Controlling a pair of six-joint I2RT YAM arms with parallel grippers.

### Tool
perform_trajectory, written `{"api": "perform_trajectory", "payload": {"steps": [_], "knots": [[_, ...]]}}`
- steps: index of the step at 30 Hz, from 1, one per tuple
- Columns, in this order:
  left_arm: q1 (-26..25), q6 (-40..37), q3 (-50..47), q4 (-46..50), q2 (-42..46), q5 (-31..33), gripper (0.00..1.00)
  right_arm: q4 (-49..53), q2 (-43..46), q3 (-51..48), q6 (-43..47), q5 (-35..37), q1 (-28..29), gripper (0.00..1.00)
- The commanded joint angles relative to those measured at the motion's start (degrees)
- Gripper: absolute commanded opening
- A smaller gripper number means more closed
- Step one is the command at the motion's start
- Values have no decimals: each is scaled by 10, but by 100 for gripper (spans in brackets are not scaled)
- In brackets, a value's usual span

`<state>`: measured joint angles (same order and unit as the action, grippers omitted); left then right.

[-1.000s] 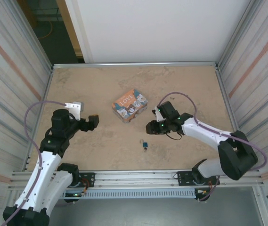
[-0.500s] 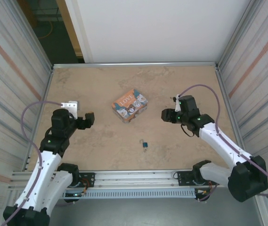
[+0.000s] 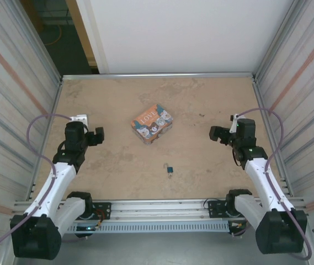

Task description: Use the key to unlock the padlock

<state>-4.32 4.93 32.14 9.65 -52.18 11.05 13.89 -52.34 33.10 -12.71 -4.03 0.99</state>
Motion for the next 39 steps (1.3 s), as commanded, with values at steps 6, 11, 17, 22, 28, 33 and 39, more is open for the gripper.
{"api": "perform_trajectory", "payload": {"steps": [6,11,17,22,28,33,39], "knots": [[41,-1,-42,-99,-30,37,99,-183,-10,-100,73,-8,-59,99],[41,-32,-46,-126,-57,17,99,-303,-68,-144,77,-5,-73,99],[41,-26,-65,-174,-82,-12,99,-427,-147,-150,85,-11,-80,99],[41,-37,-72,-195,-96,-12,99,-536,-207,-152,85,-11,-84,99],[41,-39,-87,-233,-114,-1,99,-526,-215,-142,97,-80,-95,99],[41,-49,-98,-278,-140,-16,99,-575,-218,-162,84,-117,-103,99],[42,-83,-99,-364,-180,-114,99,-663,-307,-154,69,-146,-101,99]]}}
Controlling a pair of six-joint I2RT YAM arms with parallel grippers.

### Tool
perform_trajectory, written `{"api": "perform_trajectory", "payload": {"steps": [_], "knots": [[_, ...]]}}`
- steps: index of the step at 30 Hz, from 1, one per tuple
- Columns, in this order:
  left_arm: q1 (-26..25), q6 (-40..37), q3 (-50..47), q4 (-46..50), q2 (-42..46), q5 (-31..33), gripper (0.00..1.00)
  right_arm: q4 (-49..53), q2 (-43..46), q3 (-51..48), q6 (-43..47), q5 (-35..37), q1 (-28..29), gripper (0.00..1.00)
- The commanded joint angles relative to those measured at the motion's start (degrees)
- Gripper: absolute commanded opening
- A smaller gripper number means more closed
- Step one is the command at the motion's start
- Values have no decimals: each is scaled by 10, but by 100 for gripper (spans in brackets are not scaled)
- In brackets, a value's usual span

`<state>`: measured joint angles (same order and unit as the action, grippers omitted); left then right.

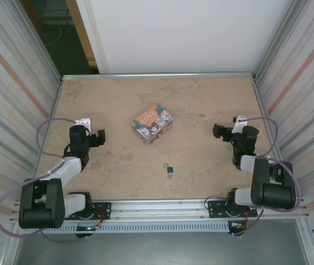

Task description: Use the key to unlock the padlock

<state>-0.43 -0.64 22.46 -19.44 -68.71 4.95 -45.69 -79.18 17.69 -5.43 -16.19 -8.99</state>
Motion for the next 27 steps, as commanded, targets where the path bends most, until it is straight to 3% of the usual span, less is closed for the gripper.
{"api": "perform_trajectory", "payload": {"steps": [1,7,9,16,20,27], "knots": [[3,-31,-1,-80,-20,-58,99,-82,-52,-2,-3,-24,0,99],[3,-57,-15,-153,-38,-88,99,-94,-97,17,14,-8,19,99],[3,-59,-21,-185,-47,-96,99,-42,-91,34,10,-2,15,99],[3,-52,-24,-217,-63,-121,99,-9,-92,54,9,95,47,99],[3,-44,-45,-302,-108,-127,99,-4,-92,56,8,108,50,99],[3,-44,-38,-349,-176,-122,99,-4,-92,55,8,109,51,99]]}}
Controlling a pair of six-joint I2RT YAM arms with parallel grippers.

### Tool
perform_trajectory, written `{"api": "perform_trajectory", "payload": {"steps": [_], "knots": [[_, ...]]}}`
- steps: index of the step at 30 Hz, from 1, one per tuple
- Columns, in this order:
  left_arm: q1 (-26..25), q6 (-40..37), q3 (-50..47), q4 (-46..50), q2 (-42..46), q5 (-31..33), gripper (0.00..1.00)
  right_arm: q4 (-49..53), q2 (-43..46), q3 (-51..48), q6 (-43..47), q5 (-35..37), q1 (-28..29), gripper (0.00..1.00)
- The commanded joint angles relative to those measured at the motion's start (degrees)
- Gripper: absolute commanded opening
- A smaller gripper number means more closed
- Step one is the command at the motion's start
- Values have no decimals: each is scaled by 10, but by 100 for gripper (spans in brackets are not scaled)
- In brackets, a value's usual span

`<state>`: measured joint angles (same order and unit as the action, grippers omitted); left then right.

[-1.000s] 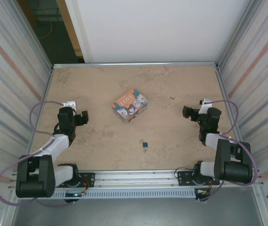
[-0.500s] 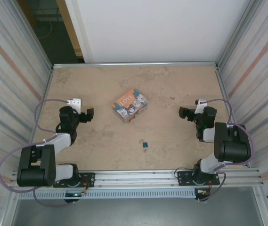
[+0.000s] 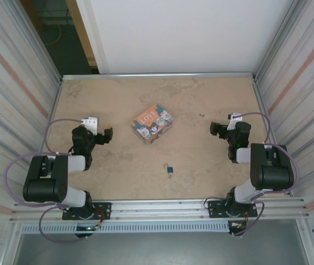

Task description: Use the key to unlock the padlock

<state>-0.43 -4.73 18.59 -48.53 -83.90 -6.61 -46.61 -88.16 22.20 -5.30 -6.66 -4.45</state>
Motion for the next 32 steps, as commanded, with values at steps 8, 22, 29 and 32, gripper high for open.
{"api": "perform_trajectory", "payload": {"steps": [8,22,29,32], "knots": [[6,14,49,26,-30,23,99,8,-2,11,5,23,6,99],[4,12,50,32,-27,26,99,7,-1,11,8,35,12,99],[4,12,50,32,-27,26,99,10,-2,13,8,35,12,99],[4,12,50,32,-27,26,99,8,-1,11,7,34,12,99]]}}
